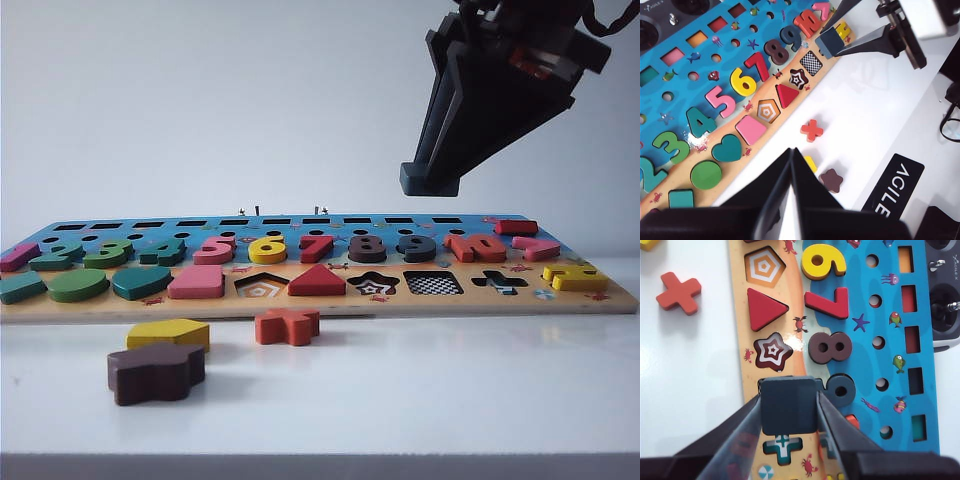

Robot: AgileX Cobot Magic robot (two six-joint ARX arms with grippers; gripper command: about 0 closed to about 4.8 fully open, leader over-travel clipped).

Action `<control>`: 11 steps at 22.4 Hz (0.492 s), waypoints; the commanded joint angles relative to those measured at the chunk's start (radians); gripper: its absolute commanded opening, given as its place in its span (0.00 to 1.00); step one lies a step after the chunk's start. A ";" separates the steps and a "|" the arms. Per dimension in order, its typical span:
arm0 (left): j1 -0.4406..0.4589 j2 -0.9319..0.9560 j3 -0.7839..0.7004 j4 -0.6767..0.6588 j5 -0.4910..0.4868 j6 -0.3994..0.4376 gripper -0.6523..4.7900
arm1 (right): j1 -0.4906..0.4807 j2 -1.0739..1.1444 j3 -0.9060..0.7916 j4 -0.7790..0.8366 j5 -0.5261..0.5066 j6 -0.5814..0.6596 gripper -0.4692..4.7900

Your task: Insert the cube into the slot.

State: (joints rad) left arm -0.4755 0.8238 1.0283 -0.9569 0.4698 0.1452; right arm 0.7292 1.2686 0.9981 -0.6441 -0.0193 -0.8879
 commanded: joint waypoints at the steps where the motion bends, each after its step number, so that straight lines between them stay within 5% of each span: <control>1: -0.001 0.000 0.003 0.024 0.009 0.002 0.15 | -0.008 0.031 0.004 0.023 -0.007 -0.005 0.32; 11: -0.001 0.000 0.003 0.024 0.008 0.002 0.15 | -0.027 0.087 0.003 0.035 -0.009 -0.005 0.32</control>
State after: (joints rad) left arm -0.4755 0.8238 1.0283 -0.9466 0.4698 0.1448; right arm 0.7013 1.3518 0.9981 -0.6247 -0.0242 -0.8879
